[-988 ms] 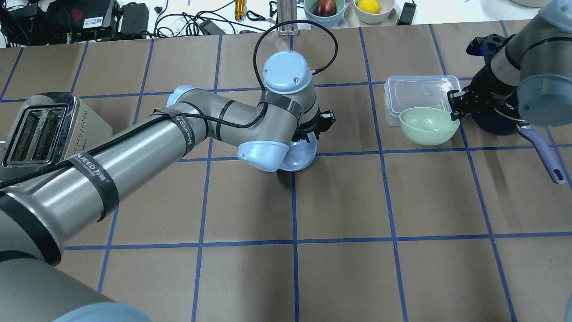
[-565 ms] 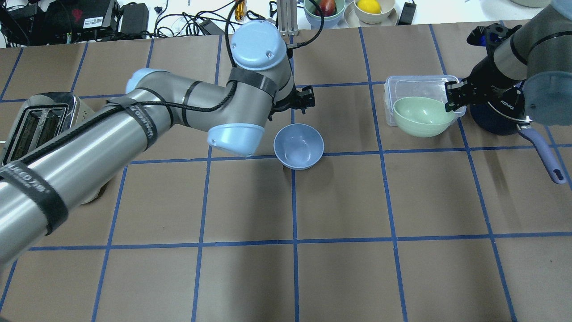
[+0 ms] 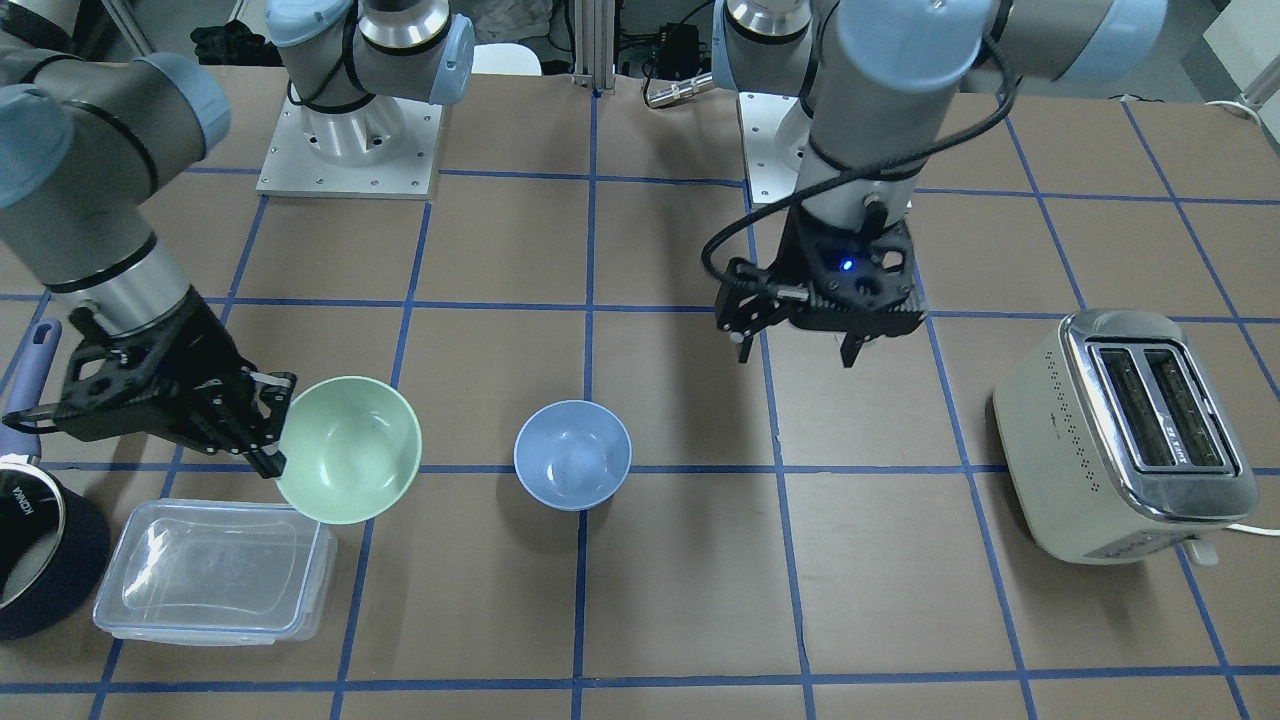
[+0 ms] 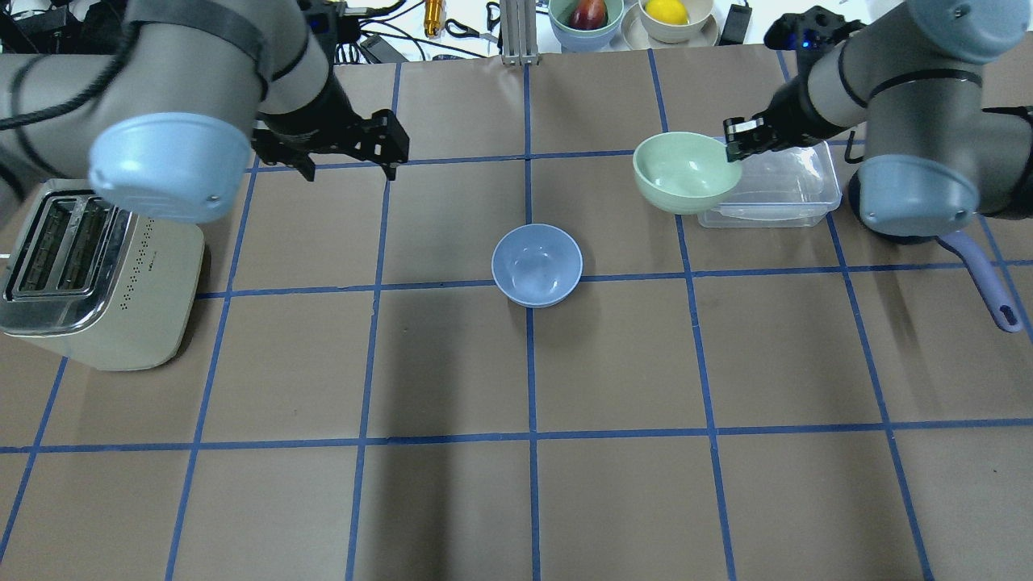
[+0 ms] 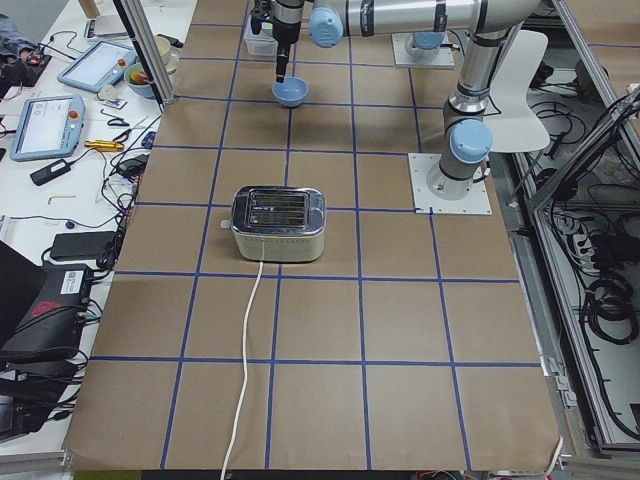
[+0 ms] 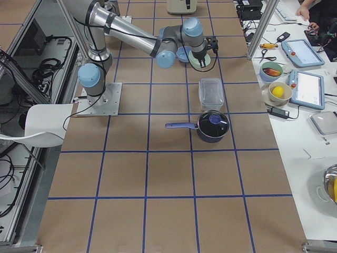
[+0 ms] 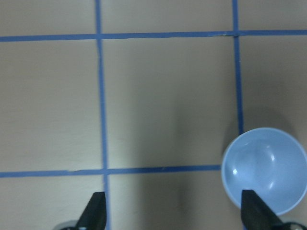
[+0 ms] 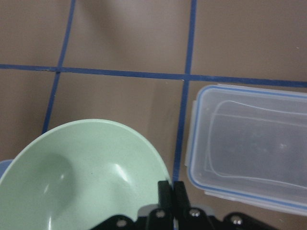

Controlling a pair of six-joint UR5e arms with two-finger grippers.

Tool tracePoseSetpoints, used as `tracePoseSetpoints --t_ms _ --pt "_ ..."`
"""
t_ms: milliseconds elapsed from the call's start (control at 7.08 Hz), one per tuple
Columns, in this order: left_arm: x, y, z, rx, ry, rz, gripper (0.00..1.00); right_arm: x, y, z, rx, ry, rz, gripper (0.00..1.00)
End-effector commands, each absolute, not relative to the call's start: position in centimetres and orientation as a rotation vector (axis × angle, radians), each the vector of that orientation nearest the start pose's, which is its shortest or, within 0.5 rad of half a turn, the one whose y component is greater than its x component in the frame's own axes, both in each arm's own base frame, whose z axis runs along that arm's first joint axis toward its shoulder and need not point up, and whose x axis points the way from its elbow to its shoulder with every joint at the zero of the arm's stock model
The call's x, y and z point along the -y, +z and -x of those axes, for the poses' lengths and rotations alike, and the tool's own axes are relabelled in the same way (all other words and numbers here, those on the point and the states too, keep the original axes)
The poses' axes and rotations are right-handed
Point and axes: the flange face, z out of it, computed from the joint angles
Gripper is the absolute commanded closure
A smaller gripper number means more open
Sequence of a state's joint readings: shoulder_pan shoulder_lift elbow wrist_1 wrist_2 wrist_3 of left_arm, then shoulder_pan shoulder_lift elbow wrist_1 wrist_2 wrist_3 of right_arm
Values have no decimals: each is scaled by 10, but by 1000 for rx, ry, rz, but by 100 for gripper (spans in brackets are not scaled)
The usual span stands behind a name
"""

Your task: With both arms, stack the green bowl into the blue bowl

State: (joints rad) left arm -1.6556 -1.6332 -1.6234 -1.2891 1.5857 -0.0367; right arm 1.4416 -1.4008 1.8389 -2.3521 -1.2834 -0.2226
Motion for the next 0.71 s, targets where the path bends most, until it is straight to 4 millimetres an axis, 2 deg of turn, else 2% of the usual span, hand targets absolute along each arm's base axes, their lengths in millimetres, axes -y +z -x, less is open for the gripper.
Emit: tracePoseSetpoints --t_ms 0,141,282,424,565 --pt "489 495 158 -3119 -286 -53 0 562 351 -180 -2895 -719 377 100" --pt "487 498 154 -3111 -293 -42 0 552 333 -227 -2902 -802 491 100" --pt "495 504 142 -3110 -335 7 0 542 321 -250 -2908 -880 540 100" --pt "496 501 126 -3107 -326 57 0 535 312 -253 -2911 -852 541 100" --pt "494 495 132 -3120 -298 45 0 529 304 -257 -2907 -821 530 100"
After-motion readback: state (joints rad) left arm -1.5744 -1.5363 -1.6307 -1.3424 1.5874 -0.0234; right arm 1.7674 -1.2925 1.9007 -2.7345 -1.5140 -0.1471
